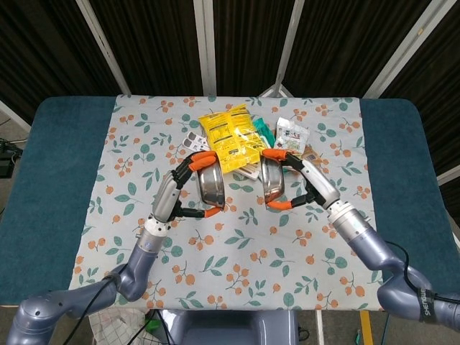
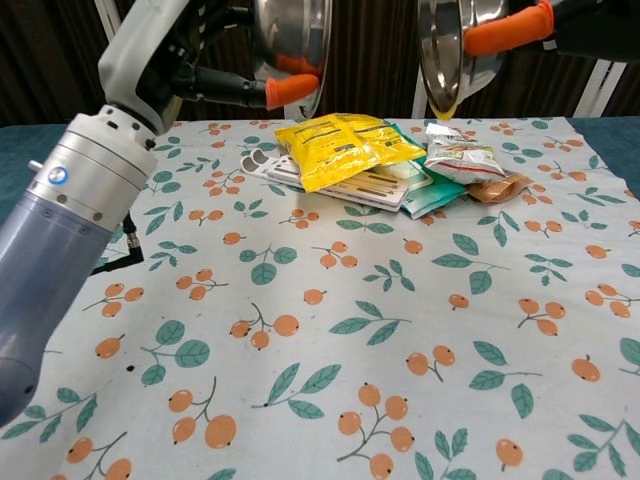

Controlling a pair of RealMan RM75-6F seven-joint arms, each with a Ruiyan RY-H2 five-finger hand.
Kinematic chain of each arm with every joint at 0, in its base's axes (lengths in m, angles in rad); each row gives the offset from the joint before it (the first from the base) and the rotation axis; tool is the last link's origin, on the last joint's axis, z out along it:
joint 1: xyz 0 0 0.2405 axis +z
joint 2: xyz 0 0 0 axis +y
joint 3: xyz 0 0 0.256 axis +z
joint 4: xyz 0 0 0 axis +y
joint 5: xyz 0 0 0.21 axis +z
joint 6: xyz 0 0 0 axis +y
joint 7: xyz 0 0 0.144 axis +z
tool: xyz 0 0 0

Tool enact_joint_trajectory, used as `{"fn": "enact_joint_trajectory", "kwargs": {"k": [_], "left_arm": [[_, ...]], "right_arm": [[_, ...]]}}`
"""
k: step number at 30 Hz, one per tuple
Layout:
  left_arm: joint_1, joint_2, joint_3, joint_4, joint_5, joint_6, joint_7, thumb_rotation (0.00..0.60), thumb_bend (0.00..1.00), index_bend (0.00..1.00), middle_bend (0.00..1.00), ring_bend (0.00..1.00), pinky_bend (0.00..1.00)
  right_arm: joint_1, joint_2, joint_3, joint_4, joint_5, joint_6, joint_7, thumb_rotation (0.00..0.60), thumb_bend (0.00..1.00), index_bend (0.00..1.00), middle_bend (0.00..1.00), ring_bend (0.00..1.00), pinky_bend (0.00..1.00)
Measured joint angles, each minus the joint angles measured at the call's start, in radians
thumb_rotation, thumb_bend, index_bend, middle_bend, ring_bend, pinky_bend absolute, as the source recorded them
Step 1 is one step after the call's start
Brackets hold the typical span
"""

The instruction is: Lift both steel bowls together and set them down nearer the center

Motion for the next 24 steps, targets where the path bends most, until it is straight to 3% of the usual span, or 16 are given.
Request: {"fn": "enact_joint_trajectory", "kwargs": {"k": [7, 11, 14, 20, 24], "left_arm": [[0.043, 0.12, 0.004, -0.201, -0.089, -0.11, 0.286, 0.6, 0.01, 0.34, 0.21, 0.14, 0.32], [0.072, 0.196, -0.006, -0.401, -0.229, -0.203, 0.489, 0.6, 0.01, 0.34, 0.21, 0.14, 0.32], [0.093, 0.252, -0.021, -0.548, -0.398, -0.27, 0.655, 0.6, 0.01, 0.34, 0.21, 0.14, 0.32], [0.114, 0.307, -0.059, -0.64, -0.675, -0.351, 0.829, 0.6, 0.01, 0.33, 0.21, 0.14, 0.32], [0.11, 0.32, -0.081, -0.647, -0.797, -0.396, 0.898, 0.6, 0.01, 0.33, 0.21, 0.14, 0.32]], "right_arm": [[-0.001, 0.033, -0.033, 0.056, -0.012, 0.013, -0.212, 0.6, 0.0, 0.35, 0.26, 0.34, 0.06], [0.002, 0.026, -0.061, 0.091, -0.006, 0.024, -0.371, 0.6, 0.0, 0.36, 0.26, 0.34, 0.06], [0.006, 0.002, -0.087, 0.123, 0.004, 0.032, -0.486, 0.6, 0.0, 0.36, 0.26, 0.34, 0.06], [0.021, -0.067, -0.139, 0.187, 0.018, 0.03, -0.644, 0.6, 0.0, 0.36, 0.26, 0.34, 0.06], [0.035, -0.127, -0.173, 0.238, 0.023, 0.022, -0.748, 0.6, 0.0, 0.36, 0.26, 0.34, 0.06]]}}
